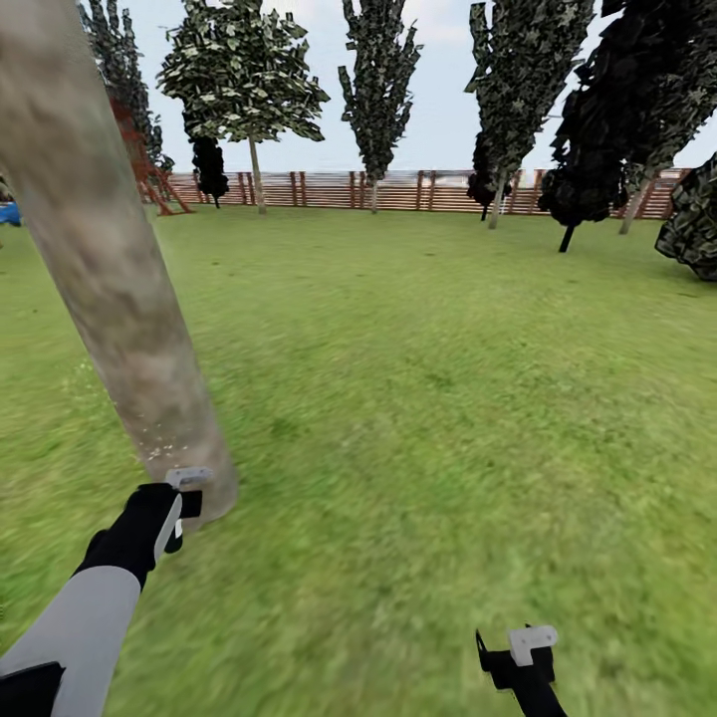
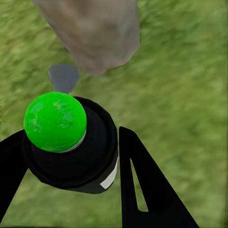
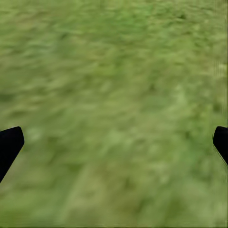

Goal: In the garden, pick up the pesticide atomizer on the floor and spray pesticide onto both trees until each tree trunk is fully covered.

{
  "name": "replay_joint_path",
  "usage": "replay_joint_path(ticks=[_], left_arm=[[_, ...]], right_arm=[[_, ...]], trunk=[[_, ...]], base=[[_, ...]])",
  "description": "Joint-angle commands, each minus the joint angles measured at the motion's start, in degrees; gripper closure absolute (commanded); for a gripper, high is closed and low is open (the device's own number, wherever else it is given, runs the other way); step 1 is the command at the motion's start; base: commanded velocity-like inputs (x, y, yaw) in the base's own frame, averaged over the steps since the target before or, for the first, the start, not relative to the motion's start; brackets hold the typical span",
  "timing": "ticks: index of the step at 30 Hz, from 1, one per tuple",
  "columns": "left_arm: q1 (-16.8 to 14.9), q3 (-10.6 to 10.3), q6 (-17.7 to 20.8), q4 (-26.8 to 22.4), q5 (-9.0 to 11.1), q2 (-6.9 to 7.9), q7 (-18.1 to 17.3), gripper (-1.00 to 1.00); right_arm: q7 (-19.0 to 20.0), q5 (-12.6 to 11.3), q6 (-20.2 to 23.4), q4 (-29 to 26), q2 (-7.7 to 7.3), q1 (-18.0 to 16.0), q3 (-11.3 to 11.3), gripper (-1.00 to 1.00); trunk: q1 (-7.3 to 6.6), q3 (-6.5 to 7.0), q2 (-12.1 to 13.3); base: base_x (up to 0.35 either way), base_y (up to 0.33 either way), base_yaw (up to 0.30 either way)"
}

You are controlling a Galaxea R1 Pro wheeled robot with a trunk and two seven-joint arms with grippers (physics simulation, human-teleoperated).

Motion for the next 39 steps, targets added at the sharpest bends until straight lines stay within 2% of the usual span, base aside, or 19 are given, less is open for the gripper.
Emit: replay_joint_path(ticks=[1, 5, 8, 11, 14, 16, 17, 19, 21, 24, 25, 27, 29, 30, 32, 34, 36, 37, 39], left_arm=[[-0.11, 0.08, 0.27, -0.11, -0.53, -0.04, -0.16, 1.00], [-0.57, 0.04, 0.41, -0.15, -0.43, -0.09, -0.23, 1.00], [-0.77, -0.19, 0.75, -3.11, -0.60, -1.92, -0.40, 1.00], [-2.11, -0.16, 3.19, -6.63, -0.63, -2.64, -0.53, 1.00], [-2.65, 0.27, 4.49, -7.06, -0.55, -1.52, -0.79, 1.00], [-2.43, 0.19, 4.71, -7.07, -0.31, 1.20, -0.96, 1.00], [-2.59, 0.06, 4.73, -7.02, -0.34, 1.25, -0.96, 1.00], [-2.94, -0.16, 4.78, -7.14, -0.29, 0.08, -0.89, 1.00], [-6.60, -0.87, 4.90, -6.57, -0.69, -4.70, -0.65, 1.00], [-9.12, -0.94, 5.89, -6.40, -0.54, -5.72, -0.64, 1.00], [-9.44, -0.94, 6.48, -6.38, -0.46, -5.53, -0.74, 1.00], [-9.77, -0.46, 7.88, -6.51, -0.24, -0.63, -1.26, 1.00], [-9.61, -0.50, 7.95, -6.53, -0.18, 1.57, -1.83, 1.00], [-9.55, -0.68, 7.95, -6.53, -0.20, 2.06, -2.15, 1.00], [-9.79, -0.92, 7.94, -6.66, -0.26, 1.55, -2.40, 1.00], [-10.04, -1.06, 8.02, -6.96, -0.40, -0.26, -2.43, 1.00], [-9.81, -0.73, 8.09, -7.06, -0.32, 3.04, -2.92, 1.00], [-9.60, -0.84, 8.10, -7.09, -0.31, 3.79, -3.30, 1.00], [-9.36, -1.03, 8.10, -7.18, -0.46, 3.98, -3.60, 1.00]], right_arm=[[-0.60, 0.50, -0.02, 0.03, -0.02, -0.02, 0.40, -1.00], [-0.60, 0.50, -0.02, 0.01, -0.02, -0.05, 0.40, -1.00], [-0.60, 0.50, -0.02, 0.02, -0.02, -0.03, 0.34, -1.00], [-0.60, 0.50, -0.02, 0.01, -0.02, -0.03, 0.32, -1.00], [-0.60, 0.50, -0.02, 0.01, -0.02, -0.01, 0.31, -1.00], [-0.60, 0.50, -0.02, 0.01, -0.02, -0.02, 0.31, -1.00], [-0.60, 0.50, -0.02, 0.01, -0.02, 0.00, 0.34, -1.00], [-0.60, 0.50, -0.02, 0.01, -0.02, -0.01, 0.32, -1.00], [-0.60, 0.50, -0.02, 0.01, -0.02, 0.00, 0.31, -1.00], [-0.60, 0.50, -0.02, 0.01, -0.07, 0.00, 0.31, -1.00], [-0.60, 0.50, -0.02, 0.01, -0.07, -0.01, 0.31, -1.00], [-0.60, 0.50, -0.02, 0.01, -0.08, -0.04, 0.31, -1.00], [-0.60, 0.50, -0.02, 0.01, -0.09, -0.02, 0.31, -1.00], [-0.60, 0.50, -0.02, 0.01, -0.10, 0.00, 0.31, -1.00], [-0.60, 0.50, -0.02, 0.01, -0.10, -0.02, 0.31, -1.00], [-0.60, 0.50, -0.02, 0.01, -0.11, 0.00, 0.31, -1.00], [-0.60, 0.50, -0.02, 0.08, -0.11, -0.04, 0.31, -1.00], [-0.60, 0.50, -0.02, 0.09, -0.11, -0.02, 0.31, -1.00], [-0.60, 0.53, -0.02, 0.09, -0.11, 0.00, 0.31, -1.00]], trunk=[[0.01, -0.05, -0.02], [0.01, -0.05, -0.02], [0.01, -0.05, -0.02], [0.01, -0.05, -0.02], [0.01, -0.05, -0.02], [0.01, -0.05, -0.02], [0.01, -0.05, -0.02], [0.01, -0.05, -0.02], [0.01, -0.05, -0.02], [0.01, -0.05, -0.02], [0.01, -0.05, -0.02], [0.01, -0.05, -0.02], [0.01, -0.05, -0.02], [0.01, -0.05, -0.02], [0.01, -0.05, -0.02], [0.01, -0.05, -0.02], [0.01, -0.05, -0.02], [0.01, -0.05, -0.02], [0.01, -0.05, -0.02]], base=[[0.173, -0.258, 0.272], [0.177, -0.207, 0.275], [0.033, -0.031, 0.276], [0.004, -0.004, 0.276], [0.000, 0.000, 0.276], [0.000, 0.000, 0.276], [0.000, 0.000, 0.273], [0.000, 0.000, 0.186], [0.000, 0.000, 0.034], [0.000, 0.000, 0.006], [0.000, 0.000, 0.002], [0.000, 0.000, 0.000], [0.000, 0.000, 0.000], [0.000, 0.000, 0.000], [0.000, 0.000, 0.000], [0.000, 0.000, 0.000], [0.000, 0.000, 0.000], [0.000, 0.000, 0.000], [0.000, 0.000, 0.000]])
